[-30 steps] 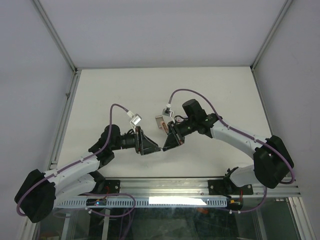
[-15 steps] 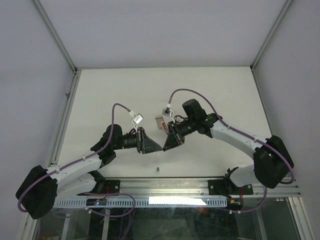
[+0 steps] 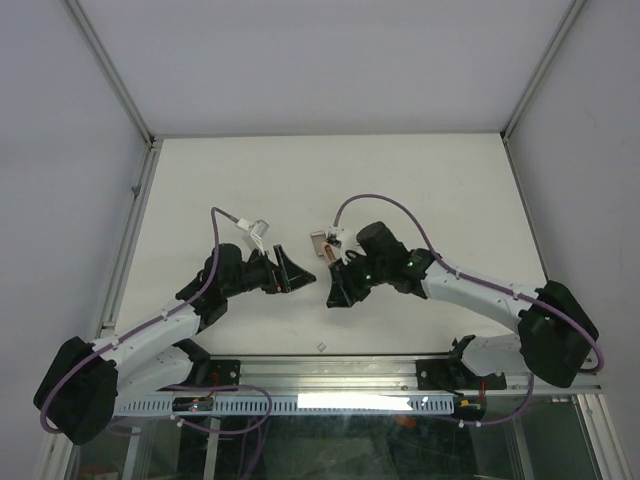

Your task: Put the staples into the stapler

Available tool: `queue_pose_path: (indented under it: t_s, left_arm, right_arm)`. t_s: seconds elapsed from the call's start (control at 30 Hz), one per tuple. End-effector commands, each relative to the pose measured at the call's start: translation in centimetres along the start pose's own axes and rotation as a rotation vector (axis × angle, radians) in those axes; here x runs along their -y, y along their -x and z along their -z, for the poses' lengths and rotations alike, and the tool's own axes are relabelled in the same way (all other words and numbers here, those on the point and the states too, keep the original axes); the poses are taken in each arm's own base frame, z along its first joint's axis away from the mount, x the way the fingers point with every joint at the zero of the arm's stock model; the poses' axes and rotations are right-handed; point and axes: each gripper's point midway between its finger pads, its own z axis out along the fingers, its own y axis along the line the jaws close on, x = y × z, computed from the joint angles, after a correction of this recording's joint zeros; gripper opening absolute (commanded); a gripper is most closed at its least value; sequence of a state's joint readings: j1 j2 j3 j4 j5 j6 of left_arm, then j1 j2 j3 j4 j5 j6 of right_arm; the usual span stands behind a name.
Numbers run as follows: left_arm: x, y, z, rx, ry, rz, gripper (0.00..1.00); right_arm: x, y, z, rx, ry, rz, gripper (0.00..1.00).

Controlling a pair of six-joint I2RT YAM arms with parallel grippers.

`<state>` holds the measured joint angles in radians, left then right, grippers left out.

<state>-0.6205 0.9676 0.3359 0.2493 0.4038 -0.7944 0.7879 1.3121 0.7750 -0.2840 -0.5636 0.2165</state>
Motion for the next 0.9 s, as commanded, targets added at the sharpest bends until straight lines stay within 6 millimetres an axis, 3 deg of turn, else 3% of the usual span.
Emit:
queue_pose_path:
  t_s: [0.0, 0.13, 0.23, 0.37, 0.57, 0.7, 0.77, 0.87]
  left_arm:
    - [-1.0, 3.4, 0.3, 0.091, 0.056, 0.006, 0.85]
    - [-1.9, 4.5, 0.7, 0.125, 0.089, -0.035, 0.83]
    - [-1.9, 3.9, 0.7, 0.128, 0.115, -0.142, 0.75]
    - [-1.0, 0.3, 0.2, 0.083, 0.165, -0.268, 0.72]
    - [0.4, -6.0, -0.7, -0.006, 0.190, -0.427, 0.58]
    - [0.3, -10.2, -1.4, -0.094, 0.283, -0.512, 0.56]
    - [0.3, -11.8, -1.3, -0.124, 0.308, -0.533, 0.56]
    - [-0.1, -12.6, -1.1, -0.136, 0.350, -0.536, 0.54]
  right_arm:
    - [0.2, 0.2, -1.5, 0.103, -0.219, 0.129, 0.43]
    - [0.1, -2.3, -3.1, 0.082, -0.237, 0.178, 0.44]
    - [0.8, -2.5, -3.0, 0.090, -0.282, 0.136, 0.44]
    - [3.3, -1.2, -1.1, 0.158, -0.421, 0.055, 0.45]
    - [5.3, 0.4, 1.2, 0.236, -0.462, -0.032, 0.47]
    - [6.6, 0.9, 2.4, 0.261, -0.505, -0.072, 0.47]
    - [7.0, 1.2, 2.9, 0.278, -0.512, -0.084, 0.47]
    - [6.9, 1.6, 3.6, 0.308, -0.506, -0.095, 0.47]
